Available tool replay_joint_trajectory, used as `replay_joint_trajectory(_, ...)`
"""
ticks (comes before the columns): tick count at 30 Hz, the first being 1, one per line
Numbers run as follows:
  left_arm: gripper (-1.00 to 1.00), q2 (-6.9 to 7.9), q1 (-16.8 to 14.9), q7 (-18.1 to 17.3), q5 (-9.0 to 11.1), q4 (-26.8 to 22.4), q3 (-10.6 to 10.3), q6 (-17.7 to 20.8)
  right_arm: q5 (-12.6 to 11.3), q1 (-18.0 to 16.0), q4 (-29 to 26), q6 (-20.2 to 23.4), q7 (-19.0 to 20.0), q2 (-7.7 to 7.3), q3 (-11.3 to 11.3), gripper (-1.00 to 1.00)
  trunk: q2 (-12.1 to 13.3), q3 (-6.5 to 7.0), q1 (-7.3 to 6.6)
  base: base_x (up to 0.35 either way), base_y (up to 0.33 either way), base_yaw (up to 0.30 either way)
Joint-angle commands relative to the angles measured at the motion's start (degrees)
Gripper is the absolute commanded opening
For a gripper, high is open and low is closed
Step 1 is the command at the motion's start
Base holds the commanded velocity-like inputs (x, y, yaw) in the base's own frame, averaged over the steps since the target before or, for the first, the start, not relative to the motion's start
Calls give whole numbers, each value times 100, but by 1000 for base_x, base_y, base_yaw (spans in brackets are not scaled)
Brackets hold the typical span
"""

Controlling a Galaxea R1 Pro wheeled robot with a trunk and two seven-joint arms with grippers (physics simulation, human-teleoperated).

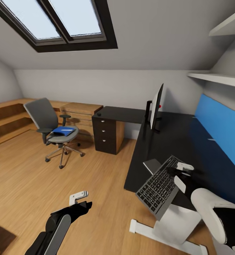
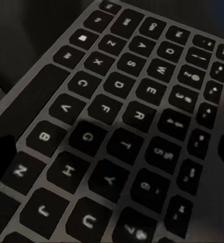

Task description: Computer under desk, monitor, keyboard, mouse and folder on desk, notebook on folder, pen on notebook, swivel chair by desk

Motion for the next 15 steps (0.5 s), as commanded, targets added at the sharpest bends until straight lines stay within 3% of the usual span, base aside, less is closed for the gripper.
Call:
replay_joint_trajectory(1, 100, 0, -4, 55, 58, 5, -5, 11, -38, -2, -9, 10, -18, 11, 16, 100, -3, -6, 2, 241, 23, 0)
replay_joint_trajectory(8, 100, 0, -4, 52, 51, 47, 0, 11, -33, -2, -18, 6, -28, 144, 23, 100, -3, -6, 2, 147, 8, 24)
replay_joint_trajectory(15, 100, 0, -4, 52, 54, 50, 1, 11, -29, -2, -20, 5, -24, 176, 17, 100, -3, -6, 2, 22, 1, 172)
